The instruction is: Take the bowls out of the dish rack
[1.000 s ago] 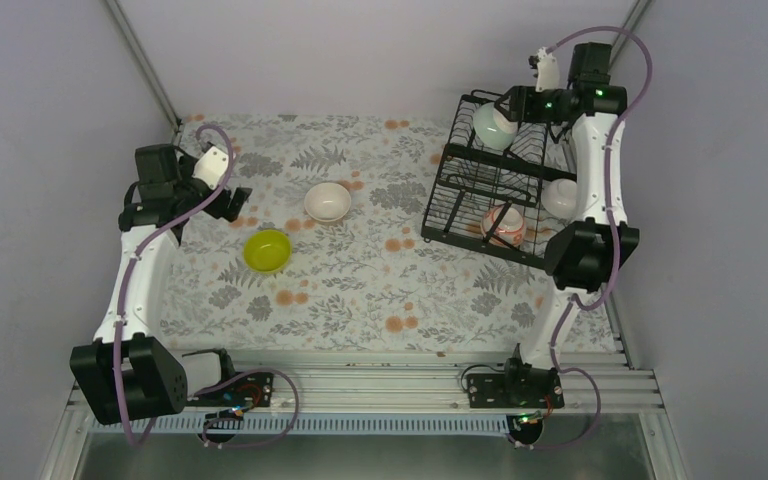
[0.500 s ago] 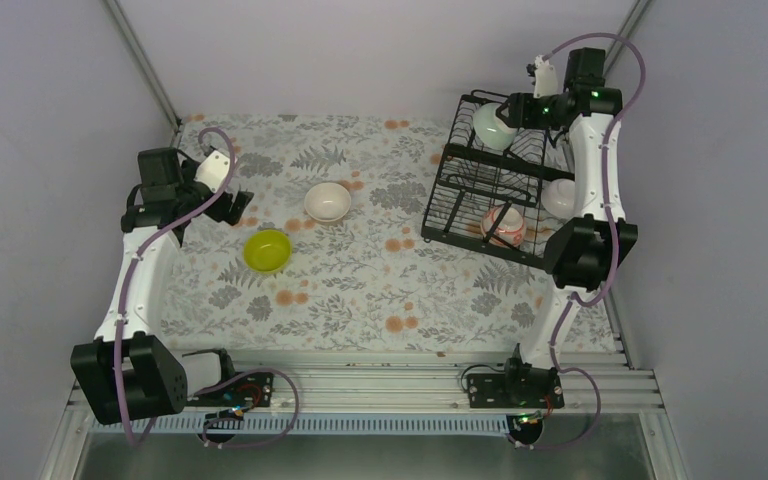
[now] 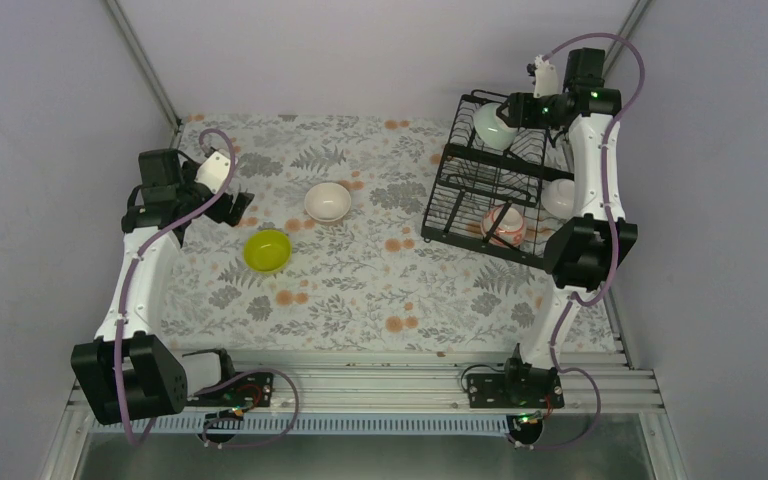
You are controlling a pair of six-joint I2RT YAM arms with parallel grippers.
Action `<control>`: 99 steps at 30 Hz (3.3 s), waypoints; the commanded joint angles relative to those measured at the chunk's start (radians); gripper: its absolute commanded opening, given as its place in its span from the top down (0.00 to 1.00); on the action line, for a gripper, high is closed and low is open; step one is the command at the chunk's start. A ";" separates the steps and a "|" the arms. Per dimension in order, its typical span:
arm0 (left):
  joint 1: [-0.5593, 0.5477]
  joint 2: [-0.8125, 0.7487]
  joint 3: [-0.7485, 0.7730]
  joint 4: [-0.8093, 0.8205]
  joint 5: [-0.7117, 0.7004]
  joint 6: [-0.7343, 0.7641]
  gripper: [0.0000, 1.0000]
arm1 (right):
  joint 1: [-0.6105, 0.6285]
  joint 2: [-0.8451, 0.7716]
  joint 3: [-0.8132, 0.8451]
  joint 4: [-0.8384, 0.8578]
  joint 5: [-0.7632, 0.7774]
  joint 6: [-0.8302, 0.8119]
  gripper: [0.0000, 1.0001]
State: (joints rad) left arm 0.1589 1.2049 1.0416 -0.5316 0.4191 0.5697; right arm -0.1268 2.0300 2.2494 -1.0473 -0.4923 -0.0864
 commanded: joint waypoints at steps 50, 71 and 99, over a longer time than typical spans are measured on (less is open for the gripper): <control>-0.005 -0.001 0.019 -0.001 0.058 0.014 0.00 | -0.006 0.051 0.009 -0.002 -0.043 -0.021 0.51; -0.292 0.157 0.376 -0.139 0.052 -0.085 0.00 | -0.009 -0.059 0.004 -0.013 -0.109 -0.007 0.66; -0.716 0.904 1.357 -0.342 0.399 -0.248 0.00 | -0.016 -0.288 -0.138 -0.004 -0.180 -0.056 0.64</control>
State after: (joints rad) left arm -0.4896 2.0296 2.3497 -0.8249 0.7605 0.3466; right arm -0.1390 1.8011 2.1204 -1.0870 -0.6109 -0.1268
